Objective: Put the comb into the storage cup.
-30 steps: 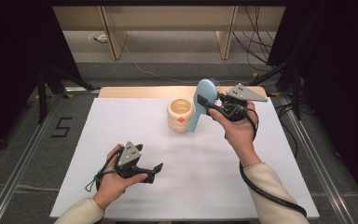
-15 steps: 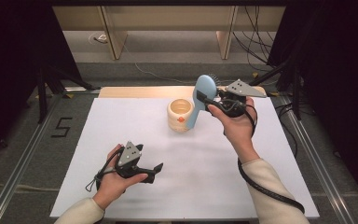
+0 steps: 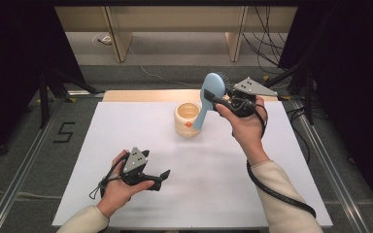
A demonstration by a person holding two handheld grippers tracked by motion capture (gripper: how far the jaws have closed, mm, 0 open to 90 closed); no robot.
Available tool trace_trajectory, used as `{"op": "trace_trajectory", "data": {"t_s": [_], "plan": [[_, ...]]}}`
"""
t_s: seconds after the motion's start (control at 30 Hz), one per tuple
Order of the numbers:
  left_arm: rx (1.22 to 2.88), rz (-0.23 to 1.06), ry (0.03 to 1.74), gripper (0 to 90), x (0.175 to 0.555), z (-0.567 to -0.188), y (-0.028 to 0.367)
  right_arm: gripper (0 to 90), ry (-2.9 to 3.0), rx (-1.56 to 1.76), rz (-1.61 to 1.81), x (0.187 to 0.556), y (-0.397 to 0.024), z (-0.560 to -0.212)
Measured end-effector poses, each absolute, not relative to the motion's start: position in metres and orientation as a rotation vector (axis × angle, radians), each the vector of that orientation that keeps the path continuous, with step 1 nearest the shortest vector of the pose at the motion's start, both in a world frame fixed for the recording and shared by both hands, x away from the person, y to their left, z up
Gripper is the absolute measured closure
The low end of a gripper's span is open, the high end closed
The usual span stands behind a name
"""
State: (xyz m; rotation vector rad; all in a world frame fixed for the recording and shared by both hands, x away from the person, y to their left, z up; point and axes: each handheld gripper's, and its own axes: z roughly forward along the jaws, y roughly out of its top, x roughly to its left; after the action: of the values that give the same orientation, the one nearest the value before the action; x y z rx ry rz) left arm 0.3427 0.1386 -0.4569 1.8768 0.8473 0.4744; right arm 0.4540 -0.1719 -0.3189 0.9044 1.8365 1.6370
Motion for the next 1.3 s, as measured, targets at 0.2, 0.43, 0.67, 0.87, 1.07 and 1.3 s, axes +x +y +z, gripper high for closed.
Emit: {"op": "trace_trajectory", "data": {"t_s": [0.2,0.43,0.67,0.87,1.07,1.3], "plan": [[1.877,0.473,0.846,0.9,0.343,-0.457,0.138,51.4,1.829,0.907,1.638,0.456,-0.172,-0.316],[1.879,0.475,0.845,0.9,0.343,-0.457,0.138,51.4,1.823,0.912,1.638,0.459,-0.172,-0.314],[1.876,0.48,0.845,0.9,0.343,-0.456,0.138,51.4,1.82,0.921,1.637,0.463,-0.172,-0.311],[1.877,0.479,0.844,0.9,0.342,-0.456,0.138,51.4,1.817,0.922,1.636,0.465,-0.172,-0.309],[1.876,0.479,0.845,0.9,0.343,-0.457,0.138,51.4,1.812,0.923,1.632,0.467,-0.172,-0.306],[1.876,0.481,0.844,0.9,0.342,-0.456,0.138,51.4,1.806,0.928,1.631,0.471,-0.171,-0.304]]}}
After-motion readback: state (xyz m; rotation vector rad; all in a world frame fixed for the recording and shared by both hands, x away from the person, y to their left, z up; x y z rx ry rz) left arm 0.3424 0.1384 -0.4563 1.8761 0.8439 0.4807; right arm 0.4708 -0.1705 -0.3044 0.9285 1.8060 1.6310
